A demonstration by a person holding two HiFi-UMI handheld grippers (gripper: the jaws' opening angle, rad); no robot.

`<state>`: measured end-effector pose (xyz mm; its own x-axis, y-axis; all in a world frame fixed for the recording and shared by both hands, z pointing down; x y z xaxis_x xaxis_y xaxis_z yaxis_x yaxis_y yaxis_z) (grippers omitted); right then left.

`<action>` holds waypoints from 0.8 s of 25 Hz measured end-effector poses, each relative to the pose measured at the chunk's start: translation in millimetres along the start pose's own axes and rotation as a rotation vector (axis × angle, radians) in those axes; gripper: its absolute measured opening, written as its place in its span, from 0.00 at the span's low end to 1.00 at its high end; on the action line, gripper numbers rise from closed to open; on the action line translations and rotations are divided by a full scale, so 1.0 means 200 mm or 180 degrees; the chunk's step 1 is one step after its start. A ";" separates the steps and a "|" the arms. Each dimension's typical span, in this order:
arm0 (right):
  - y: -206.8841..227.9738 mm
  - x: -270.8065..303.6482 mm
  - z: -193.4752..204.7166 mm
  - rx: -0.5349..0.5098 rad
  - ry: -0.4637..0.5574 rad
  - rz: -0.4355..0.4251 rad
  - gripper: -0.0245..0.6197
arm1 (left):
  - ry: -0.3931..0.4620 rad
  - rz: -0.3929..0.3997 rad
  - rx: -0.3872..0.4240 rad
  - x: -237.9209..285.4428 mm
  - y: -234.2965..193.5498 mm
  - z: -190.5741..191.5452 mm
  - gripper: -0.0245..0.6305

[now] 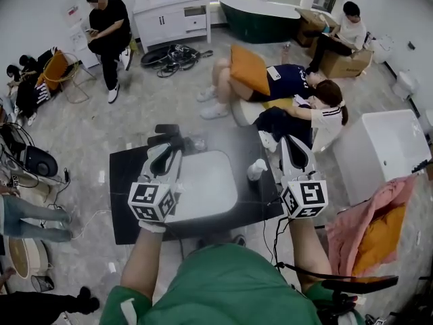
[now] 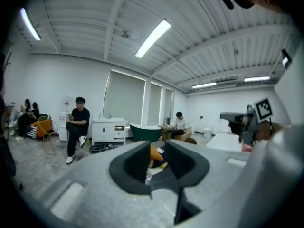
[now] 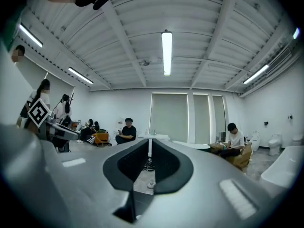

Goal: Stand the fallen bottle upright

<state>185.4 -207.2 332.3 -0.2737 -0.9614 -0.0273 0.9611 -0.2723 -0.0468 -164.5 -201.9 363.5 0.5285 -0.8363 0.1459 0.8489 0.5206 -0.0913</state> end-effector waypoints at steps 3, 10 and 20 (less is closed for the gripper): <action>-0.01 0.00 -0.02 0.0006 0.0071 -0.0018 0.07 | 0.0100 0.0027 0.0057 0.02 0.00 -0.06 0.18; 0.00 -0.01 -0.07 -0.0023 0.0130 0.0015 0.07 | 0.0224 0.0068 0.0152 0.06 0.02 -0.16 0.17; -0.01 -0.01 -0.09 -0.0077 0.0166 0.0010 0.07 | 0.0354 0.0069 0.0335 0.07 0.04 -0.24 0.17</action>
<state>183.5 -204.4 314.9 -0.2730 -0.9587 -0.0795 0.9609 -0.2677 -0.0706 -150.7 -218.1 318.4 0.5484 -0.8355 0.0343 0.8357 0.5490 0.0114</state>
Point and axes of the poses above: the fingertips, and each gripper's own axes: x forward along the fingers, y to its right, z out of its underside, the point moved 9 cm from there along -x, backward along the fingers, and after that the axes turned 7 degrees about z, right-handed, at the moved point
